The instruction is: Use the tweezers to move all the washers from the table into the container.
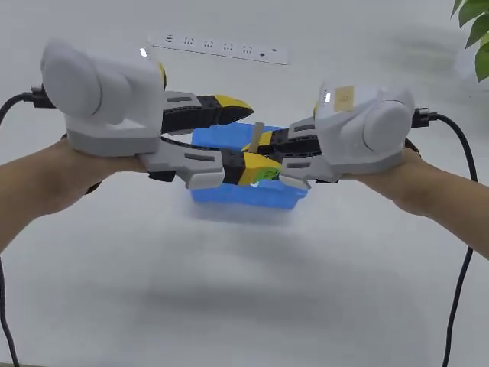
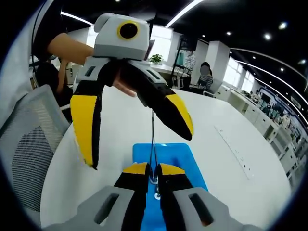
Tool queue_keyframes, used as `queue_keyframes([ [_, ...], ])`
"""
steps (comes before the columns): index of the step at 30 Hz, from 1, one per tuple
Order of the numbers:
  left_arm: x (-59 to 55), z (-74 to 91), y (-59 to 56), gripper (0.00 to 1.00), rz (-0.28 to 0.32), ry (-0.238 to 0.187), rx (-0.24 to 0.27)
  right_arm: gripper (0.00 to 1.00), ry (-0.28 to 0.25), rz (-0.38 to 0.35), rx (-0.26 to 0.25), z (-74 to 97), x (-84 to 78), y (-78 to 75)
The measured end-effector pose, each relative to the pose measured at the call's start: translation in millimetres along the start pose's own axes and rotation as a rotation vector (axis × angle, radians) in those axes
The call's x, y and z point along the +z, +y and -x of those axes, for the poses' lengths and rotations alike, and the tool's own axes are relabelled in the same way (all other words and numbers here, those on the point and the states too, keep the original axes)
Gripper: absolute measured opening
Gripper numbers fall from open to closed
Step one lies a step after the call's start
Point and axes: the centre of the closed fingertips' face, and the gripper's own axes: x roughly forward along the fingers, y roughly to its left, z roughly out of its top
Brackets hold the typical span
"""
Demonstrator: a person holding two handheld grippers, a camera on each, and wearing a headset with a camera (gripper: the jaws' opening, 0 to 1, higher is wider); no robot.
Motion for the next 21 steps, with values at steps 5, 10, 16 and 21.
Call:
queue_keyframes([
  [5,0.8,2.5,2.3,0.39,-0.034,0.020,-0.001,0.08,0.003,0.009,0.001,-0.1,-0.2,-0.5],
  [10,3.6,4.3,4.5,0.28,-0.052,0.024,-0.005,0.08,0.006,0.013,-0.001,-0.2,-0.8,-0.5],
  [16,2.6,2.9,0.9,0.21,-0.078,0.052,-0.036,0.08,0.004,0.018,0.001,0.3,1.7,0.1],
  [21,5.4,2.6,-3.7,0.11,-0.100,0.054,-0.063,0.08,0.008,0.027,0.004,1.7,2.3,0.8],
])
